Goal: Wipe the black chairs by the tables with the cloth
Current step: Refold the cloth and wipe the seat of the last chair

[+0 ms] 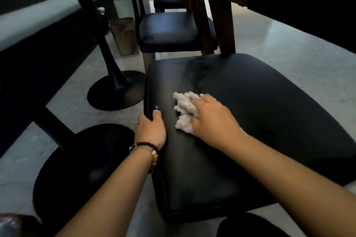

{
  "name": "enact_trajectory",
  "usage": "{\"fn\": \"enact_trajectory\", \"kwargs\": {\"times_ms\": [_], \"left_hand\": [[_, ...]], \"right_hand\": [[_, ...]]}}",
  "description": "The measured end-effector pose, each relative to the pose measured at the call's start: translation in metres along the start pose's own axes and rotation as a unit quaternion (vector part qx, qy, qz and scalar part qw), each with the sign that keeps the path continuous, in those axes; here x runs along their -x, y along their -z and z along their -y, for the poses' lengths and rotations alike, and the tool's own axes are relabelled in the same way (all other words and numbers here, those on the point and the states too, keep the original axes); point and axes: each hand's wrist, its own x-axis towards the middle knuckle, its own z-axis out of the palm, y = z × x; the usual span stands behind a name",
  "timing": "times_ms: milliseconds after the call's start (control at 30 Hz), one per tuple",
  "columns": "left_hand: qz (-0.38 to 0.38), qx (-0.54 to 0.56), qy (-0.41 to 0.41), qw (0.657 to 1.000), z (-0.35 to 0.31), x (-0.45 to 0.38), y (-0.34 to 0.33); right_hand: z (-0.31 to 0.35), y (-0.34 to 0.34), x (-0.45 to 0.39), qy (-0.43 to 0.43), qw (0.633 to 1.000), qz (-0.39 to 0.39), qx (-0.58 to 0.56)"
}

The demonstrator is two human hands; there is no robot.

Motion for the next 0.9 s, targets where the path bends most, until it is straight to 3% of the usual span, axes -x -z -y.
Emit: {"fn": "enact_trajectory", "kwargs": {"times_ms": [100,200,267,367,467,533,600,700,800,900], "left_hand": [[-0.003,-0.019,-0.014,1.000,0.001,0.000,0.002],[0.005,-0.055,-0.012,0.998,-0.004,0.004,0.006],[0.005,-0.102,0.010,0.995,-0.010,0.005,0.007],[0.011,-0.171,0.048,0.984,-0.025,0.003,0.011],[0.028,-0.172,0.053,0.983,-0.042,-0.006,0.015],[0.040,-0.143,0.043,0.988,-0.053,-0.014,0.013],[0.042,-0.118,0.030,0.992,-0.061,-0.023,0.008],[0.034,-0.143,0.024,0.989,-0.068,-0.033,0.001],[0.043,-0.147,0.028,0.988,-0.083,-0.053,-0.001],[0.020,-0.135,0.000,0.991,-0.093,-0.077,-0.005]], "right_hand": [[-0.039,0.012,-0.038,-0.020,0.999,0.006,-0.025],[-0.078,0.026,-0.083,-0.189,0.980,0.011,-0.064],[-0.072,0.018,-0.096,-0.229,0.972,0.020,-0.055],[-0.024,-0.003,-0.085,-0.117,0.992,-0.020,-0.033],[-0.003,-0.015,-0.083,0.017,0.999,-0.018,-0.027],[-0.009,-0.013,-0.097,0.020,0.999,-0.002,-0.038],[-0.016,-0.007,-0.116,-0.039,0.994,0.005,-0.102],[-0.029,0.006,-0.140,-0.114,0.968,-0.077,-0.211],[-0.052,0.019,-0.168,-0.198,0.911,-0.196,-0.305],[-0.070,0.021,-0.212,-0.222,0.876,-0.256,-0.344]]}}
